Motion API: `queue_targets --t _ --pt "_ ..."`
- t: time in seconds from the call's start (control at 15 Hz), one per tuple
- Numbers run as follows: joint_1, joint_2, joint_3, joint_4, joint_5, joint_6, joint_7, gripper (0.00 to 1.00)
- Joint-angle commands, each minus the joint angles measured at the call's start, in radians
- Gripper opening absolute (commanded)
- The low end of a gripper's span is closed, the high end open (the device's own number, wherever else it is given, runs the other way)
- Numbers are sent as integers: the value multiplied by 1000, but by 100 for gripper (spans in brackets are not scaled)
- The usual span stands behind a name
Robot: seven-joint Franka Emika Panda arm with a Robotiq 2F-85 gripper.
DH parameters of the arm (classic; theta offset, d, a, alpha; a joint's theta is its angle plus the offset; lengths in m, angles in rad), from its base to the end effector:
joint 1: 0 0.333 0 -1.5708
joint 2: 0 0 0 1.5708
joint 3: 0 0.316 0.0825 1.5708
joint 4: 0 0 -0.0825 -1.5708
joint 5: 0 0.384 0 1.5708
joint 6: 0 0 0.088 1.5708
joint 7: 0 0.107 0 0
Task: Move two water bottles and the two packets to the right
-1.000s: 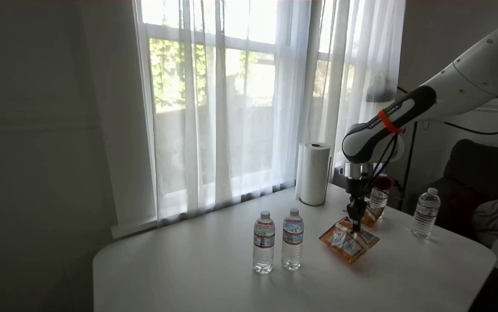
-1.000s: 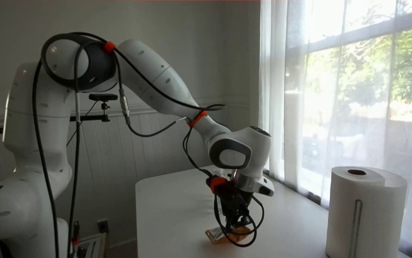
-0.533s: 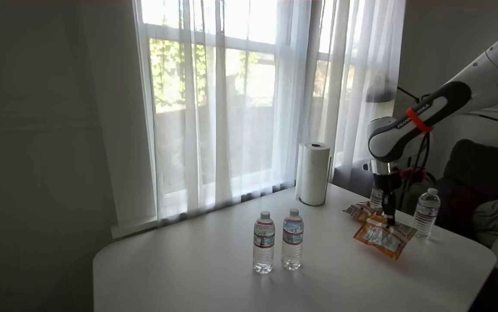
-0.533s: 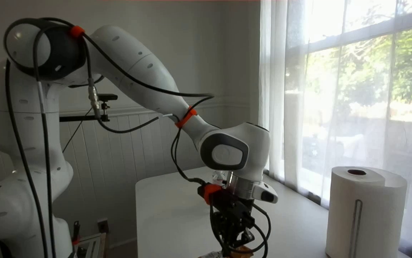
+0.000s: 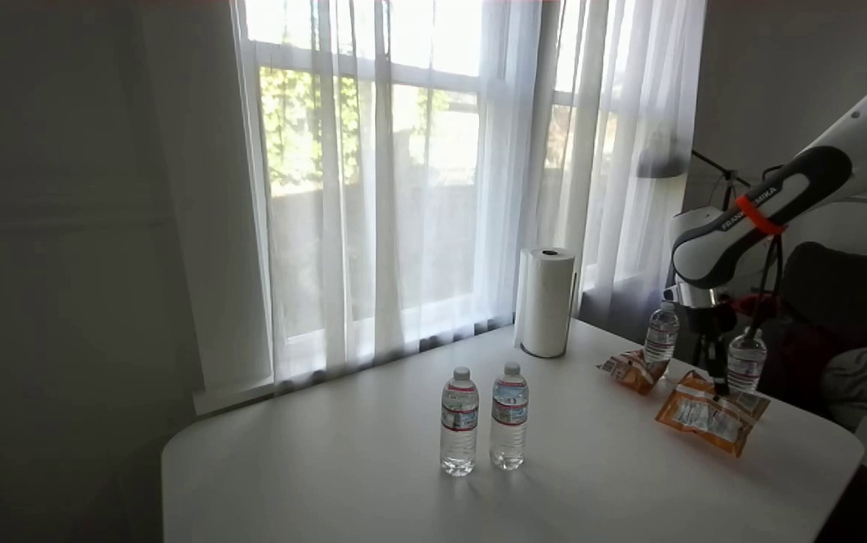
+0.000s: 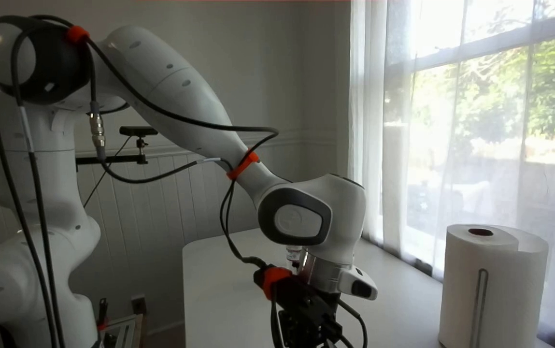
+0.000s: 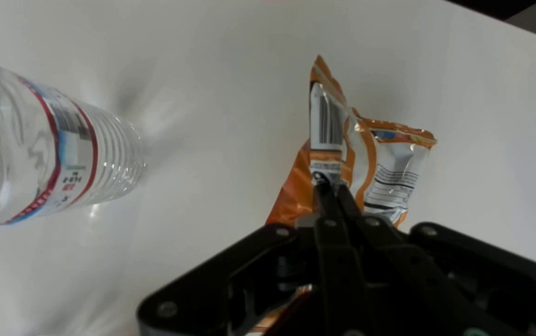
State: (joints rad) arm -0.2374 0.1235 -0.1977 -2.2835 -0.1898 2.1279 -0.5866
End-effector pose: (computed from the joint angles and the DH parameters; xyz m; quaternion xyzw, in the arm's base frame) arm 0.4454 -0.2168 0.2816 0.9776 0.1341 -0.1618 0.0065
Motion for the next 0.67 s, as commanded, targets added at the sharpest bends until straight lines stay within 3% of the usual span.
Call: queue_targets --t 0.0,0.27,0.33,0.4,0.6 --pt "-15 -16 -14 -22 -36 21 -29 1" --pt "-20 3 -26 -13 -76 35 -13 1" --pt "-20 5 -29 -13 -85 43 -9 5" --pt "-21 8 -32 -12 -89 51 -8 29" --pt "-21 9 -35 -13 -97 78 0 40"
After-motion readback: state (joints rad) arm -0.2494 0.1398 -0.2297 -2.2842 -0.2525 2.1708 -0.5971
